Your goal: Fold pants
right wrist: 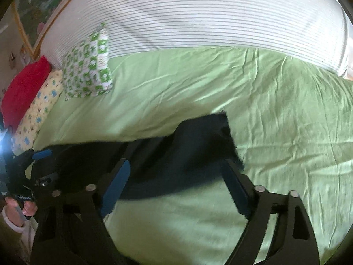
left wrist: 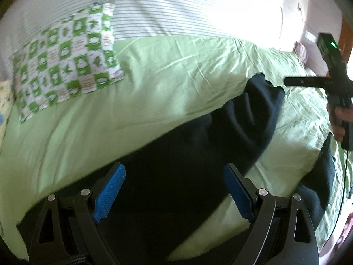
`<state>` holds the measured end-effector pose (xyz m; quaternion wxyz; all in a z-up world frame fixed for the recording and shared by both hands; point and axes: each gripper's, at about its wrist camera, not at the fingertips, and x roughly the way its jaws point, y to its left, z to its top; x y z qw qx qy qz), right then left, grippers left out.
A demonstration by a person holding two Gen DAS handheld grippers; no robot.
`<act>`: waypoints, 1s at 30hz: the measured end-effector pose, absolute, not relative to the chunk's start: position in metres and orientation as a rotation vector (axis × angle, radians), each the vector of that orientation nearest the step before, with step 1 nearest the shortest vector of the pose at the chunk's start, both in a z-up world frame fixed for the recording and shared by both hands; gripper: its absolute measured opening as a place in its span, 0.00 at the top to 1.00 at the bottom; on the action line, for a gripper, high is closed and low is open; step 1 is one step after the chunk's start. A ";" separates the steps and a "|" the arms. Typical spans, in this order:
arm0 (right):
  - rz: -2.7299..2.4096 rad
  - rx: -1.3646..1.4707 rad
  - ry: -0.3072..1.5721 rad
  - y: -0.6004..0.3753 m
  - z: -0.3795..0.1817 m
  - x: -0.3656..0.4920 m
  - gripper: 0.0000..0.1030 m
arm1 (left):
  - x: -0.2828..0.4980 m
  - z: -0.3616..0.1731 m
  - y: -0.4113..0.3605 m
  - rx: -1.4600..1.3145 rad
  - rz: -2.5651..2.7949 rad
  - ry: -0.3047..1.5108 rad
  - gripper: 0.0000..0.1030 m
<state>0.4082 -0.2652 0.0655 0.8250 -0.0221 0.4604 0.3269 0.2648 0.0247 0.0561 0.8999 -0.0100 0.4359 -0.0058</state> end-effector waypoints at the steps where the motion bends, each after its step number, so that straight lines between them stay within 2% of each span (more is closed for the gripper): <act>1: 0.687 -0.039 0.987 -0.265 0.063 0.418 0.23 | 0.271 0.054 0.026 -0.017 -0.022 0.907 0.12; 14: 0.619 -0.022 1.089 -0.253 0.020 0.495 0.35 | 0.340 0.015 0.031 0.069 -0.150 1.038 0.12; 17: 0.626 -0.011 1.112 -0.250 0.011 0.502 0.43 | 0.354 0.005 0.026 0.104 -0.177 1.074 0.12; 19: 0.638 -0.013 1.122 -0.248 0.007 0.503 0.62 | 0.362 -0.004 0.022 0.111 -0.195 1.114 0.17; 21: 0.643 -0.014 1.117 -0.249 0.007 0.502 0.74 | 0.367 -0.014 0.017 0.116 -0.222 1.153 0.41; 22: 0.647 -0.013 1.103 -0.250 0.010 0.500 0.81 | 0.367 -0.016 0.013 0.131 -0.226 1.157 0.44; 23: 0.653 -0.011 1.090 -0.251 0.013 0.497 0.84 | 0.364 -0.015 0.008 0.153 -0.232 1.146 0.56; 24: 0.657 -0.009 1.079 -0.252 0.016 0.496 0.88 | 0.361 -0.014 0.004 0.159 -0.246 1.143 0.82; 25: 0.662 -0.004 1.064 -0.254 0.021 0.492 0.89 | 0.357 -0.012 0.000 0.160 -0.256 1.148 0.90; 30: 0.696 0.016 1.008 -0.266 0.045 0.475 0.91 | 0.330 0.005 -0.010 0.152 -0.263 1.104 0.93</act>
